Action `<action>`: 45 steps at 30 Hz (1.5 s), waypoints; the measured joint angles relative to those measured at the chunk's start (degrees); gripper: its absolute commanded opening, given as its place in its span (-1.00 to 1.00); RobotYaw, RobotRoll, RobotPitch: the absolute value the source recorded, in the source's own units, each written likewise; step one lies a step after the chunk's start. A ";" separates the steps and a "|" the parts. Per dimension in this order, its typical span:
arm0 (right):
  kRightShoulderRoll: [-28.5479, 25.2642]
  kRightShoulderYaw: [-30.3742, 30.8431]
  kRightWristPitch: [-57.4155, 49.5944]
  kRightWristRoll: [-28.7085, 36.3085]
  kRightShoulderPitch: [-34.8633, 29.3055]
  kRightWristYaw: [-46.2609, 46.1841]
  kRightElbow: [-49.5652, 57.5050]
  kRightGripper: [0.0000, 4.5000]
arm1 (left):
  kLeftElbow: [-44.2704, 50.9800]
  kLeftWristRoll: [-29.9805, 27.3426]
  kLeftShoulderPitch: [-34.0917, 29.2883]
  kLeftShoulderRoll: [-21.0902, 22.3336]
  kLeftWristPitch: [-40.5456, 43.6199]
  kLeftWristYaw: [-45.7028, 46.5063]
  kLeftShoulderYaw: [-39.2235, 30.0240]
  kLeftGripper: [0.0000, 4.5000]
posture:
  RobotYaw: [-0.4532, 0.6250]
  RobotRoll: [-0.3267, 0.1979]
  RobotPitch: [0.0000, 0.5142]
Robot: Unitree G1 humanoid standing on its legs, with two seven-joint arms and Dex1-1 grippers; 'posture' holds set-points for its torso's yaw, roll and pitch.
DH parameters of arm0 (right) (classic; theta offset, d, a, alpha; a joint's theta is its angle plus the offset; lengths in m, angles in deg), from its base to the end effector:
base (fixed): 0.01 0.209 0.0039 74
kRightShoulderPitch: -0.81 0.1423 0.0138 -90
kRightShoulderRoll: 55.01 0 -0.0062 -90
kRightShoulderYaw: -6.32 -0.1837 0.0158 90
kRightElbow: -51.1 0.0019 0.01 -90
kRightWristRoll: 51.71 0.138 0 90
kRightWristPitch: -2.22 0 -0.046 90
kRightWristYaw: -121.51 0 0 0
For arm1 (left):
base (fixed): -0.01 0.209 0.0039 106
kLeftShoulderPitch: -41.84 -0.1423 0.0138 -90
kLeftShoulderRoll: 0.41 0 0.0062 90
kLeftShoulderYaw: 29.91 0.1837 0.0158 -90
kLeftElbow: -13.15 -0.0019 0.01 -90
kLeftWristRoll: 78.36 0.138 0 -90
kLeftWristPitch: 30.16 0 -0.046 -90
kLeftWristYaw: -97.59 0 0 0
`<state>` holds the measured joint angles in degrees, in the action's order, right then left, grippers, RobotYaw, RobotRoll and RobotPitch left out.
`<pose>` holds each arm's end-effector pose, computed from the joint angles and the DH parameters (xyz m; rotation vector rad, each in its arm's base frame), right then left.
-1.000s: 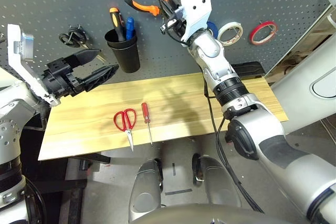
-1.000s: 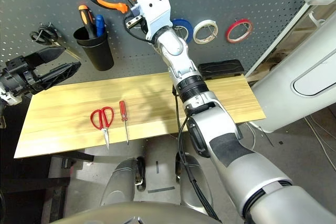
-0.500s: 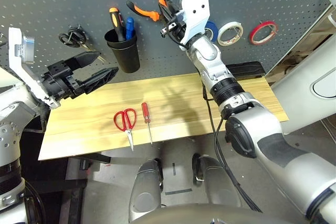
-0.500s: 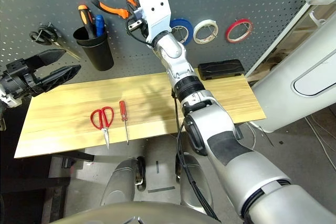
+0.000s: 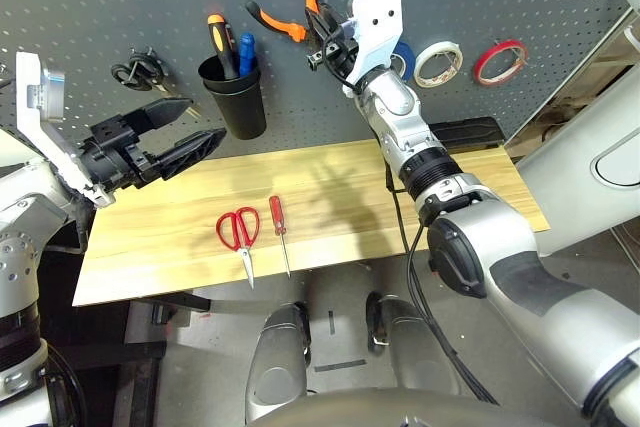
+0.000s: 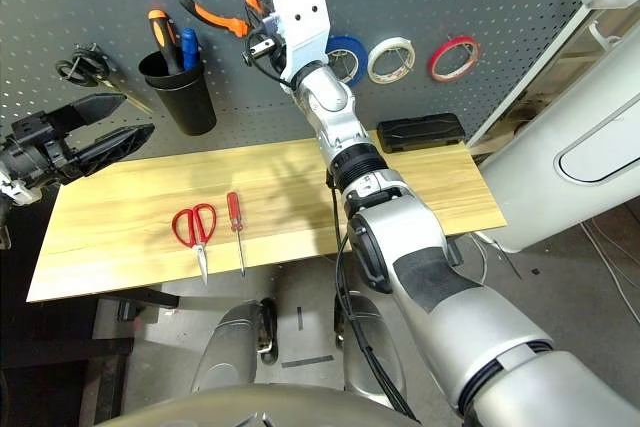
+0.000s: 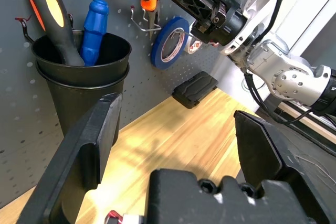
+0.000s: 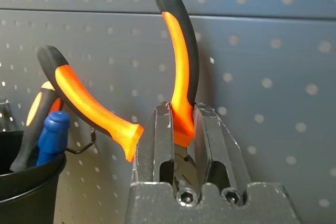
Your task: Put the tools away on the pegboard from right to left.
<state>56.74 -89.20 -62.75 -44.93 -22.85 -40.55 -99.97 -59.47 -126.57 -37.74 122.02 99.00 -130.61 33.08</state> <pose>0.3540 -0.0449 0.1872 0.0888 -0.4700 0.5878 0.1992 0.3005 0.2178 0.0491 -0.0233 -0.7806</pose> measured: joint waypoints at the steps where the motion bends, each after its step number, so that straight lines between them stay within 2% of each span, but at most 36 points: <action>1: 0.05 -0.15 -0.07 0.13 0.00 0.01 -0.07 -0.84 | 0.00 0.00 0.00 -0.02 -0.01 0.00 0.00 1.00 | -0.03 0.25 -0.40; 30: 0.26 0.17 -3.14 -1.78 2.28 -2.53 -4.19 -0.84 | 0.77 -0.03 0.05 -0.69 0.00 1.35 0.17 1.00 | -0.03 0.25 -0.39; 41: 0.61 0.46 -3.51 -3.00 2.28 -2.66 -4.45 0.90 | 1.16 -0.03 0.15 -1.08 0.01 1.85 0.78 1.00 | -0.05 0.25 -0.39; 42: 0.57 0.46 -3.52 -3.04 2.25 -2.66 -4.44 0.98 | 1.16 -0.03 0.16 -1.11 0.01 1.85 0.85 1.00 | -0.05 0.25 -0.39; 45: 0.12 0.47 -3.52 -3.44 1.87 -2.66 -4.38 0.98 | 1.16 -0.03 0.28 -1.27 0.00 1.85 1.17 1.00 | -0.05 0.25 -0.39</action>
<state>56.86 -88.73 -66.27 -48.37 -20.97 -43.21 -104.34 -58.31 -126.60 -37.46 120.75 99.01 -128.76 34.25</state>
